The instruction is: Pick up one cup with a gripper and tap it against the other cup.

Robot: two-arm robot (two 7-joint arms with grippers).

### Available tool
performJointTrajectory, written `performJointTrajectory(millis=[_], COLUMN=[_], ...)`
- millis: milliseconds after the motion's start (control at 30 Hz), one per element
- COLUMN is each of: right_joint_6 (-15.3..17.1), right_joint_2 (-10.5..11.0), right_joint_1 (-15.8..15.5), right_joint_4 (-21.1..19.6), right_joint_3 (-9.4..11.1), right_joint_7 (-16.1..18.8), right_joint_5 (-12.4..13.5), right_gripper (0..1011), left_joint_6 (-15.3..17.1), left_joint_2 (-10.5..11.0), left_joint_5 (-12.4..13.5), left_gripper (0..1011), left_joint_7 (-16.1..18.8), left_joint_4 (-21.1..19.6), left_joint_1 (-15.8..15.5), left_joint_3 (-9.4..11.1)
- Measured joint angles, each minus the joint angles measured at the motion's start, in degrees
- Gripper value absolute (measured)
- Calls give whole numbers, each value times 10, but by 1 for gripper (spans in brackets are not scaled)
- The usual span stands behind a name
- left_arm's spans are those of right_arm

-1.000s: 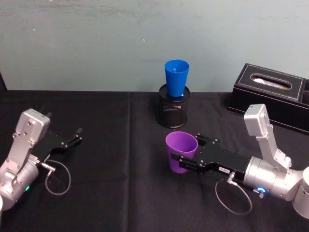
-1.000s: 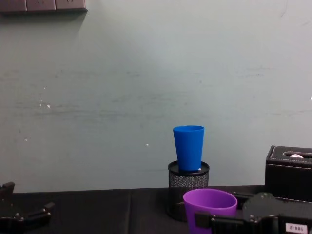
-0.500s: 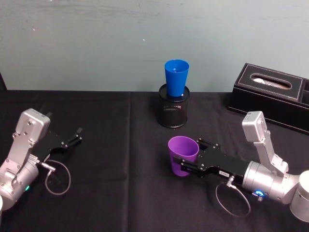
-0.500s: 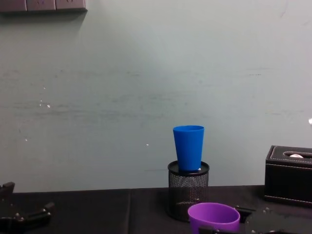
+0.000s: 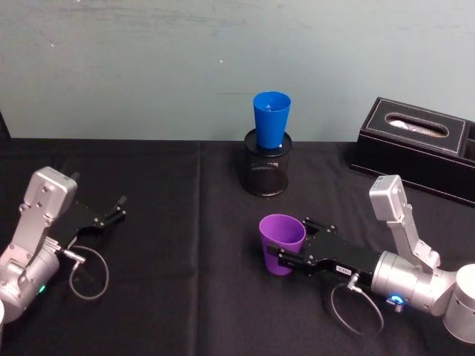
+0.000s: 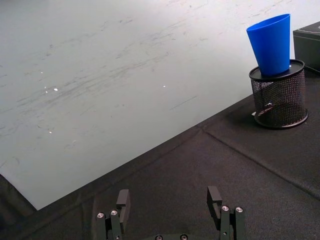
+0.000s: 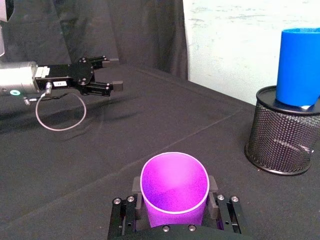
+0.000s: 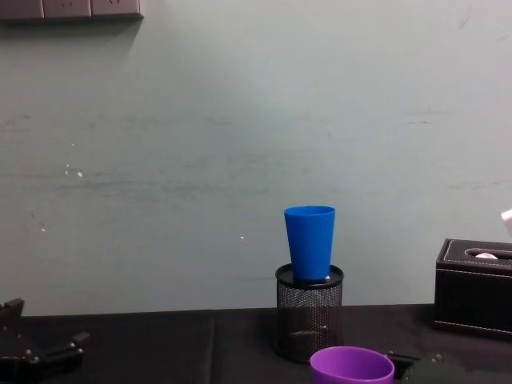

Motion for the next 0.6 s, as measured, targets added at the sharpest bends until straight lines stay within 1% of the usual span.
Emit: performJointTrajectory(millis=[200,600], right_joint_6=[0,1], right_joint_2=[-3,-3], right_joint_1=[3,3], right_joint_4=[8,7], right_joint_3=[0,0], right_joint_7=[2,2], right_joint_5=[-4,-4], right_gripper=[732,732], left_joint_6=[0,0], left_joint_2=[0,0], left_joint_5=[0,0], left_gripper=[1011,1011], left_joint_7=[0,0], left_joint_4=[0,0], left_joint_1=[0,0], left_joint_3=[0,0])
